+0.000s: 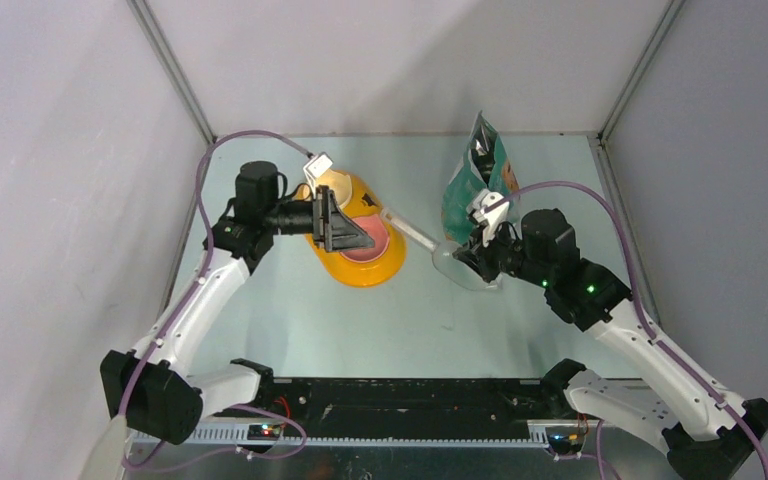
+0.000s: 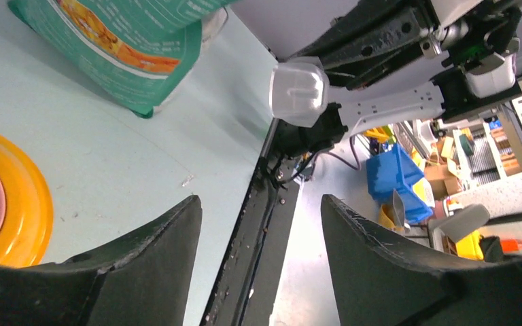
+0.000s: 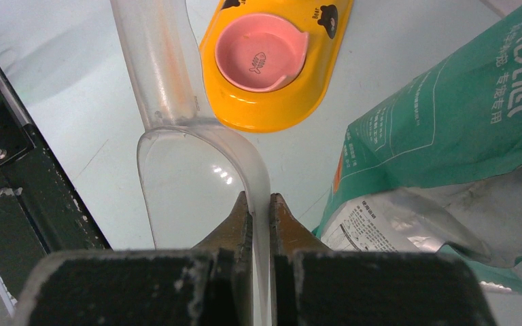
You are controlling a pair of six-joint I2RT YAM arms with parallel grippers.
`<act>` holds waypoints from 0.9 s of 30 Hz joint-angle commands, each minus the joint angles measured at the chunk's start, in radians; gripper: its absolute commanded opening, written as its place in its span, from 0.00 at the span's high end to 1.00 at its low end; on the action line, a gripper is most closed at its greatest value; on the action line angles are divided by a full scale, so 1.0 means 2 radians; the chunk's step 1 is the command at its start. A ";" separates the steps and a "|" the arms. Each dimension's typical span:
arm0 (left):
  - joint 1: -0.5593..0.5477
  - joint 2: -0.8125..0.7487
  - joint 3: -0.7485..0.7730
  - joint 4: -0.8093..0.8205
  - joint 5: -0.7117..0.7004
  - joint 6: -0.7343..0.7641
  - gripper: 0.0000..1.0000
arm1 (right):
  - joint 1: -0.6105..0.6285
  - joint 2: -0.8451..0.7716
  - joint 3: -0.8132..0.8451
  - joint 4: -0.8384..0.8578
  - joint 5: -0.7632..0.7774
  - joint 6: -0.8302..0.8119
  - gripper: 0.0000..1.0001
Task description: Serve the pet food
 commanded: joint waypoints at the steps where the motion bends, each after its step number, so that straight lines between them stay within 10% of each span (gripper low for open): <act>1: -0.007 -0.003 -0.010 -0.022 0.021 0.030 0.30 | 0.005 -0.009 -0.008 0.021 0.010 0.004 1.00; 27: -0.096 0.094 0.007 0.205 0.033 -0.229 0.48 | 0.051 0.008 -0.025 0.052 0.018 0.025 1.00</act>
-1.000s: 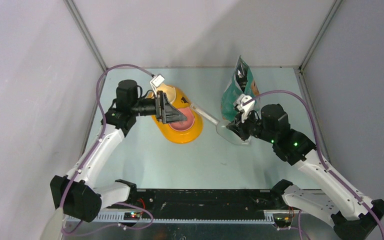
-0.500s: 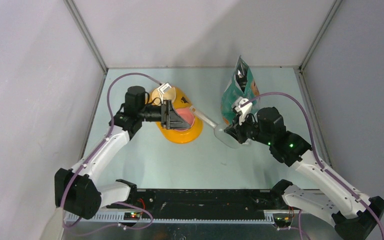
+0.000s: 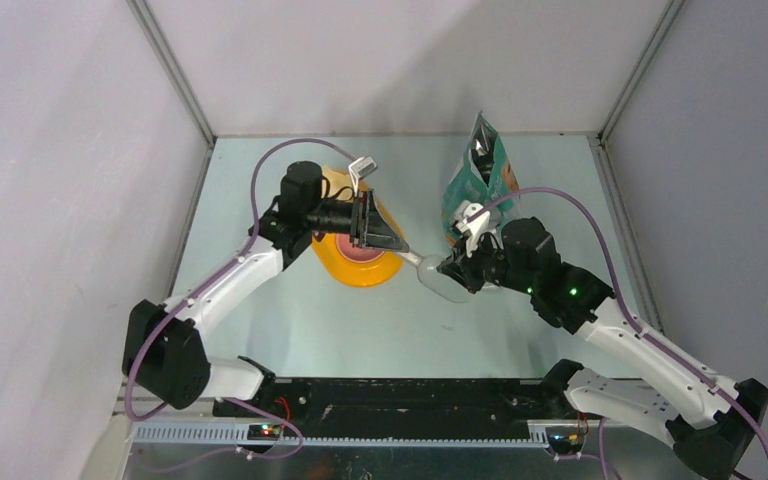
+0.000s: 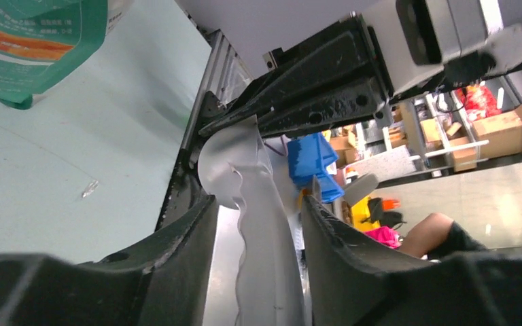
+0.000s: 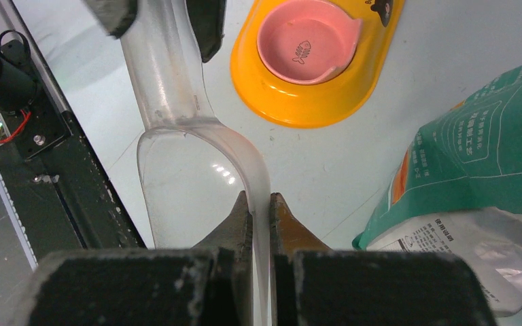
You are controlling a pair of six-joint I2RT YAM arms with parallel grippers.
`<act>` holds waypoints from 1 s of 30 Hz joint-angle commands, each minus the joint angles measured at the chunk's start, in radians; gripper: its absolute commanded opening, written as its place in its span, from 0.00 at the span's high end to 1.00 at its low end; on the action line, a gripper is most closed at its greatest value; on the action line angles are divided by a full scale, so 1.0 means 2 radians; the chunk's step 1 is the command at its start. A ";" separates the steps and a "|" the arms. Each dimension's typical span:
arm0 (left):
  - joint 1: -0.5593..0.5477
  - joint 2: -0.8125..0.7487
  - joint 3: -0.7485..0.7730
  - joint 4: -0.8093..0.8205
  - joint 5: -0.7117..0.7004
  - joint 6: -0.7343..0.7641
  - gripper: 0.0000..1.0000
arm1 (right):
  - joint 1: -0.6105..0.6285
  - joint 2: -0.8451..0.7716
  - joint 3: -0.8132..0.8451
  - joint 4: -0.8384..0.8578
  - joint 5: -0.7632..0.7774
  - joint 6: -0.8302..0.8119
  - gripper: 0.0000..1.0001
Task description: Serve the pet food
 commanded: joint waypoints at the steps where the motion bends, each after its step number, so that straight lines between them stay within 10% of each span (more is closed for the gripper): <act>1: 0.000 0.015 0.020 0.063 0.013 -0.056 0.51 | 0.002 -0.010 0.005 0.016 0.015 -0.017 1.00; 8: 0.000 0.020 0.025 0.073 0.027 -0.063 0.65 | -0.007 -0.017 -0.005 0.019 0.019 -0.020 1.00; 12: -0.001 0.023 0.023 0.069 0.033 -0.066 0.55 | -0.007 -0.020 -0.011 0.019 0.018 -0.021 1.00; 30: -0.028 0.028 0.024 0.037 0.049 -0.025 0.65 | -0.009 -0.017 -0.012 0.021 0.017 -0.029 1.00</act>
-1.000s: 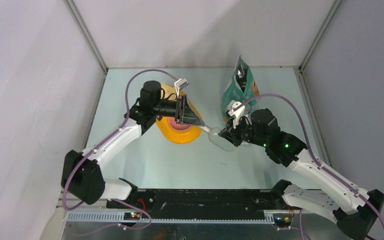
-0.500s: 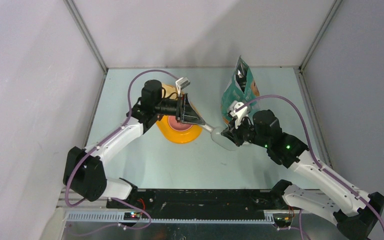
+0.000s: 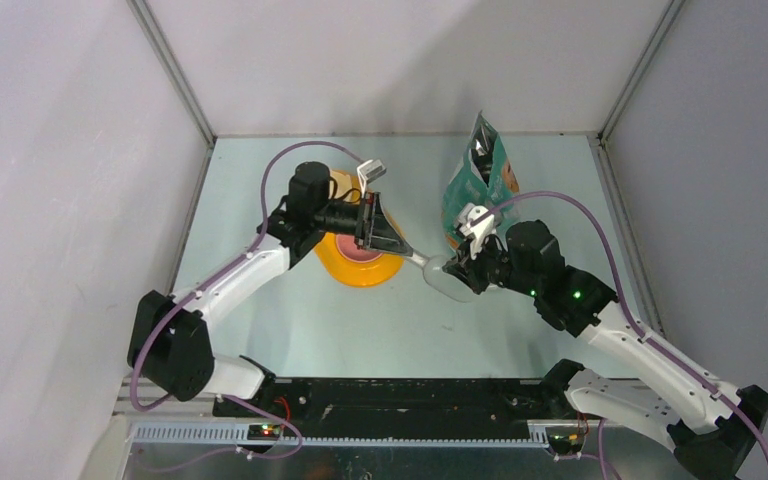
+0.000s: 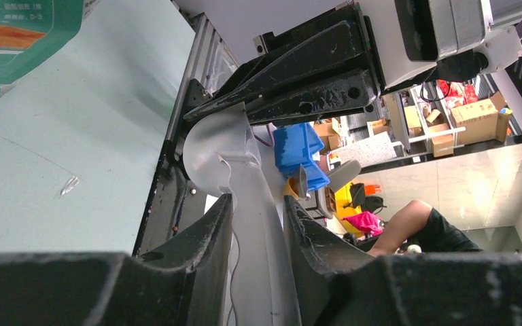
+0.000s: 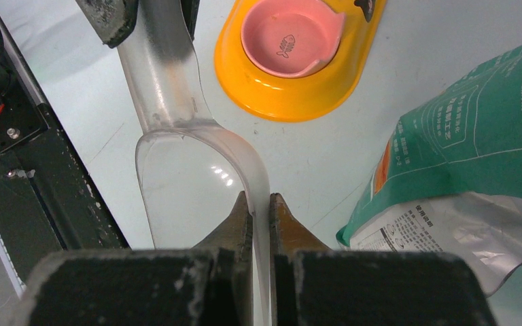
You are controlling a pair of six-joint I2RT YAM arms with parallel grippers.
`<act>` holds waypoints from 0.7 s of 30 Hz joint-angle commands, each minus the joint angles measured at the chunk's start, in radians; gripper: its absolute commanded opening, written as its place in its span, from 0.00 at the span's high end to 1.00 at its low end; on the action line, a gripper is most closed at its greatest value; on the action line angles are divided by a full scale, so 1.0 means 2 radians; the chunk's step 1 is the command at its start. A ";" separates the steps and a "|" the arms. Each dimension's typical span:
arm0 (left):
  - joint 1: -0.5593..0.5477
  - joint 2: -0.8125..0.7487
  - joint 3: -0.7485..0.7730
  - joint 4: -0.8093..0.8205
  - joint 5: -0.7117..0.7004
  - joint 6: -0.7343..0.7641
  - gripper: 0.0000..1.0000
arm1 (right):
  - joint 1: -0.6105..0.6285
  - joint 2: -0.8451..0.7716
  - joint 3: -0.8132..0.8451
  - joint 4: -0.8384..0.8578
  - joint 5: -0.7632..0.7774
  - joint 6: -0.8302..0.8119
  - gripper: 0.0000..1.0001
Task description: Serve the pet food
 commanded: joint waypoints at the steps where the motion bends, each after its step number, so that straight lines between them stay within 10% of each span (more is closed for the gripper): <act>1: -0.015 0.002 0.023 -0.001 0.028 0.013 0.67 | -0.005 -0.003 0.001 0.022 0.008 -0.003 1.00; 7: -0.014 -0.004 0.021 0.000 0.024 0.028 0.99 | -0.008 -0.008 -0.001 0.017 -0.012 -0.010 0.97; 12: 0.002 -0.016 0.050 -0.133 0.021 0.133 1.00 | -0.069 0.018 0.139 -0.214 -0.204 -0.094 0.47; 16: 0.025 -0.027 0.074 -0.242 0.003 0.238 1.00 | -0.174 0.066 0.269 -0.297 -0.267 -0.079 0.39; 21: 0.038 -0.039 0.125 -0.323 -0.032 0.328 1.00 | -0.251 0.122 0.365 -0.199 -0.221 0.080 0.39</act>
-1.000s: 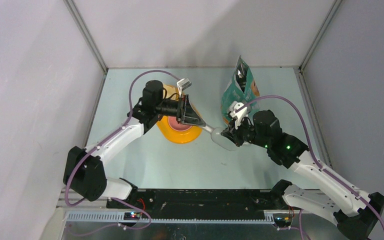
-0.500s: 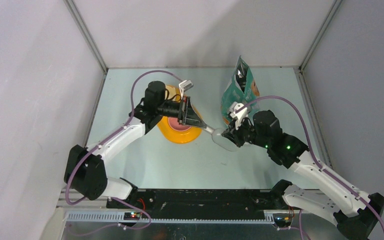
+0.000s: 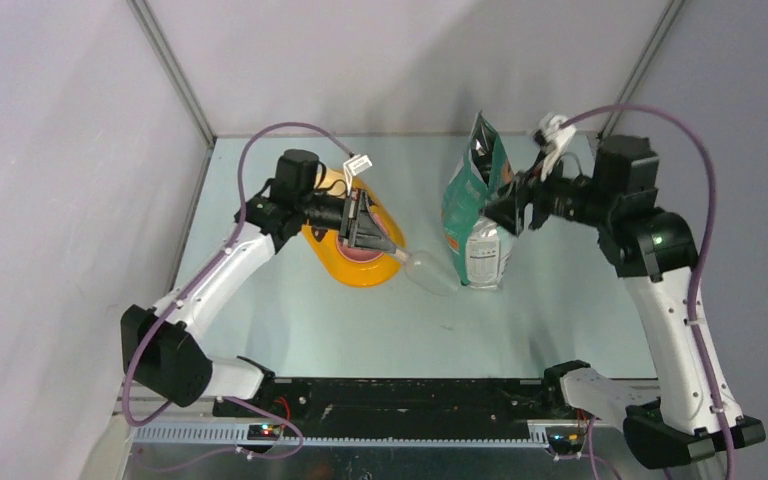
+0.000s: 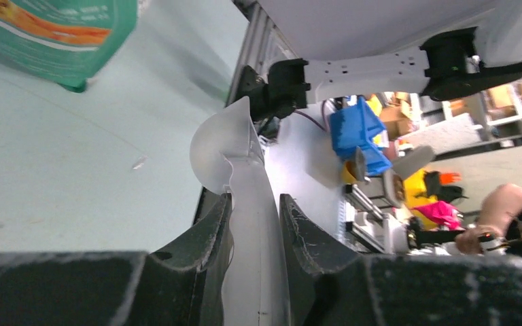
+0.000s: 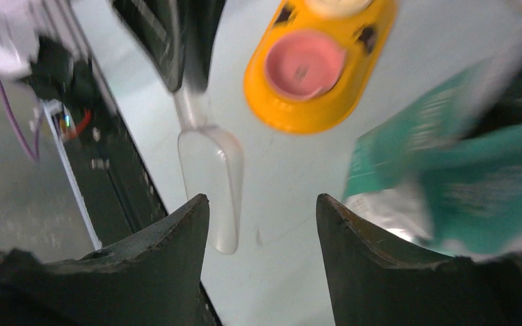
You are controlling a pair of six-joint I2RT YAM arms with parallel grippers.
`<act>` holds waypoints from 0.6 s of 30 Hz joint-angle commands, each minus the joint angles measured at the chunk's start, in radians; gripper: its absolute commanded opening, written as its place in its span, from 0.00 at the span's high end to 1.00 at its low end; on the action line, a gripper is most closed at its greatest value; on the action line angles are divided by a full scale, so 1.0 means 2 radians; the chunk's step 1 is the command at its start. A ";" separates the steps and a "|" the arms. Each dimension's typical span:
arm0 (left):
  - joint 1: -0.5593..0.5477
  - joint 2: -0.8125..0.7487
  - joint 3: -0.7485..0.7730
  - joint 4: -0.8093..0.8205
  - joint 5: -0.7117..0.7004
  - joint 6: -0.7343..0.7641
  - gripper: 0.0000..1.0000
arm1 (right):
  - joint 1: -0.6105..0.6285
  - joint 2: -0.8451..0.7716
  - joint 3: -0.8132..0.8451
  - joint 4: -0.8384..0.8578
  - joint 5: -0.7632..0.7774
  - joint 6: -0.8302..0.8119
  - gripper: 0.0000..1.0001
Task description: Serve the pet food
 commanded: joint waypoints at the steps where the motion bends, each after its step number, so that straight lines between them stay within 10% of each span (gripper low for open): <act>1: 0.008 -0.026 0.077 -0.112 -0.029 0.132 1.00 | -0.035 0.050 0.073 0.037 0.077 0.126 0.40; 6: 0.008 -0.037 0.131 -0.214 -0.094 0.247 1.00 | -0.037 0.121 0.129 0.047 0.219 0.162 0.39; 18: 0.023 -0.105 0.126 -0.196 -0.175 0.238 1.00 | -0.031 0.207 0.176 0.011 0.292 0.196 0.49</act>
